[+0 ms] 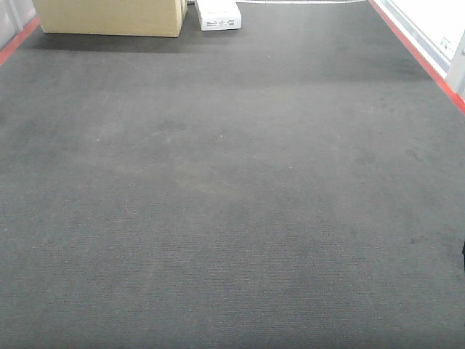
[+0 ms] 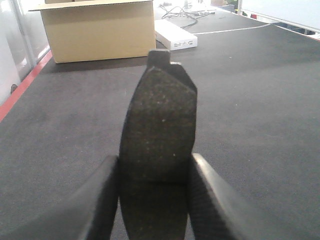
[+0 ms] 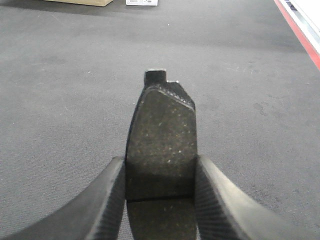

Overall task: Move and align brake pads A on conveyor
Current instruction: 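Approach the conveyor belt holding pads above its surface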

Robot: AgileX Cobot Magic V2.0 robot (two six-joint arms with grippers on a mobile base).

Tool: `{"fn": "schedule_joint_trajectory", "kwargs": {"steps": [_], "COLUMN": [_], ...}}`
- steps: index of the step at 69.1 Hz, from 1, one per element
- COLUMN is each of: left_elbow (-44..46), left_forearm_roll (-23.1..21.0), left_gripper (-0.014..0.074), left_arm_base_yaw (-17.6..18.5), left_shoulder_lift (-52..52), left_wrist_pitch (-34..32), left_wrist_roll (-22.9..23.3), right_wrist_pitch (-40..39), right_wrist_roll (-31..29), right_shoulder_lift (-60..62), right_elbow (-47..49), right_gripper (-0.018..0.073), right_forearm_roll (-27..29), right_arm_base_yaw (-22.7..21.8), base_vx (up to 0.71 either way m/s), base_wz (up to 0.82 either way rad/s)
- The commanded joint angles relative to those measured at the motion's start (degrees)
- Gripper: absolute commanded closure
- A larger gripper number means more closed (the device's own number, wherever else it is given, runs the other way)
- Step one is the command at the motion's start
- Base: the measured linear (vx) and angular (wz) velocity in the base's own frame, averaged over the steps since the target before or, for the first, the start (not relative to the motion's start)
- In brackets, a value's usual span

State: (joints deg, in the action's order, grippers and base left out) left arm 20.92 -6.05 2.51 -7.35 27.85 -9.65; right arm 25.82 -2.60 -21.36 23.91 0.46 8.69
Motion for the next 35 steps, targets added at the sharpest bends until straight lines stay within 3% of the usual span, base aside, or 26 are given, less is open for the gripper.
{"fn": "schedule_joint_trajectory", "kwargs": {"steps": [1, 35], "left_elbow": [1.72, 1.72], "left_forearm_roll": [-0.71, -0.71], "left_gripper": [0.0555, 0.0555], "left_arm_base_yaw": [0.44, 0.44], "left_shoulder_lift": [-0.56, -0.56], "left_wrist_pitch": [-5.7, -5.7], "left_wrist_roll": [0.18, 0.18], "right_wrist_pitch": [-5.37, -5.37], "right_wrist_roll": [-0.32, -0.32], "right_shoulder_lift": [-0.23, -0.23], "right_elbow": [1.81, 1.81], "right_gripper": [0.0482, 0.0482], "right_forearm_roll": [-0.46, -0.46], "right_arm_base_yaw": [-0.06, -0.06], "base_vx": [0.0, 0.0], "base_wz": [-0.01, 0.0]}}
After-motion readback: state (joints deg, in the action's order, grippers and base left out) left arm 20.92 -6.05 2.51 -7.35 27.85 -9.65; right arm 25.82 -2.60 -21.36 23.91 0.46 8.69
